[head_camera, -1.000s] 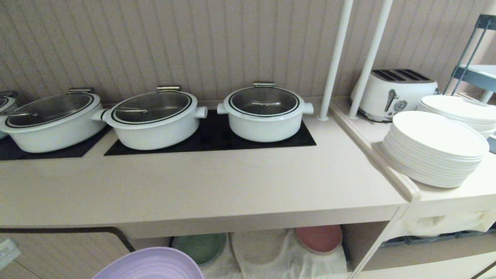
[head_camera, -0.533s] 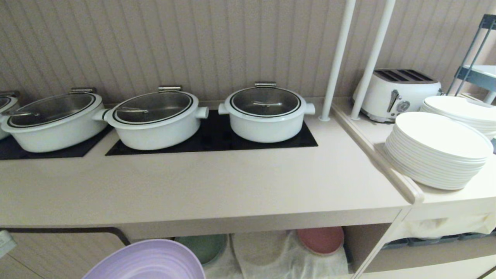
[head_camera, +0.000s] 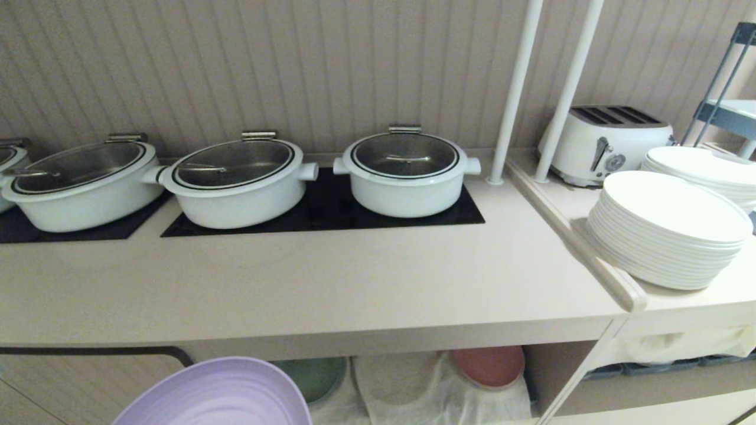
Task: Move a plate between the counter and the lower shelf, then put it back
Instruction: Put the plate in the cupboard
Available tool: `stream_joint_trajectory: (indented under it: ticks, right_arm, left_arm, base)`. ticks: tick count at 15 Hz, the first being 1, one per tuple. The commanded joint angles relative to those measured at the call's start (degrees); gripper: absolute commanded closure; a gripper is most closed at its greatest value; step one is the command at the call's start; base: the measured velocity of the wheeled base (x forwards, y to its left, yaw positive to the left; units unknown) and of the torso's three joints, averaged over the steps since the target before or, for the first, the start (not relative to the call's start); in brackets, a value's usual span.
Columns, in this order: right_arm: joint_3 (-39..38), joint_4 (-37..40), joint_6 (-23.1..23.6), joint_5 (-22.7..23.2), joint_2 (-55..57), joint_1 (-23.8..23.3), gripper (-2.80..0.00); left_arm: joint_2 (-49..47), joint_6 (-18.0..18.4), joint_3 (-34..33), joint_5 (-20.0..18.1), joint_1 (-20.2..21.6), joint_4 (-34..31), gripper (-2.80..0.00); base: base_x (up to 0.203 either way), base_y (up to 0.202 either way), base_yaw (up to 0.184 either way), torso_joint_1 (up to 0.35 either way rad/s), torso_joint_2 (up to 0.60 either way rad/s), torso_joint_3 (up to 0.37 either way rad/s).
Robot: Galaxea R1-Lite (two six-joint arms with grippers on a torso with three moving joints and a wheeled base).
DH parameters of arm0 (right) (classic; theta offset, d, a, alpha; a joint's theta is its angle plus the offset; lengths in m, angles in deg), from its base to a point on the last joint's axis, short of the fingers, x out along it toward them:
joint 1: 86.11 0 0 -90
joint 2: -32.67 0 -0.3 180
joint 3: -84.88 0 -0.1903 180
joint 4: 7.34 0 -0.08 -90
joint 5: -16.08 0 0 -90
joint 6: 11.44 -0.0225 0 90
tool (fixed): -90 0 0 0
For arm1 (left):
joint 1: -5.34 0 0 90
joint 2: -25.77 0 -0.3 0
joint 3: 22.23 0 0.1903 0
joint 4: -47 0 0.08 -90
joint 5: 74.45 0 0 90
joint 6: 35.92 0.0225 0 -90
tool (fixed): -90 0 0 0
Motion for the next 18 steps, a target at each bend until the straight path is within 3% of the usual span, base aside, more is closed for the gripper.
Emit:
stream_joint_trajectory:
  ticks: [1, 10, 18]
  right_arm:
    - [0.0, -0.01, 0.0, 0.03, 0.07, -0.02, 0.0]
    - [0.0, -0.01, 0.0, 0.03, 0.07, -0.02, 0.0]
    - [0.0, -0.01, 0.0, 0.03, 0.07, -0.02, 0.0]
  left_arm:
    - [2.91, -0.06, -0.47, -0.13, -0.01, -1.85, 0.0]
    - [6.82, -0.06, -1.0, -0.22, -0.01, -6.77, 0.0]
    - [7.25, -0.14, -1.78, -0.13, -0.01, -6.77, 0.0]
  base:
    - [0.0, 0.0, 0.0, 0.0, 0.0, 0.0]
    - [0.0, 0.0, 0.0, 0.0, 0.0, 0.0]
    - [0.0, 0.0, 0.0, 0.0, 0.0, 0.0]
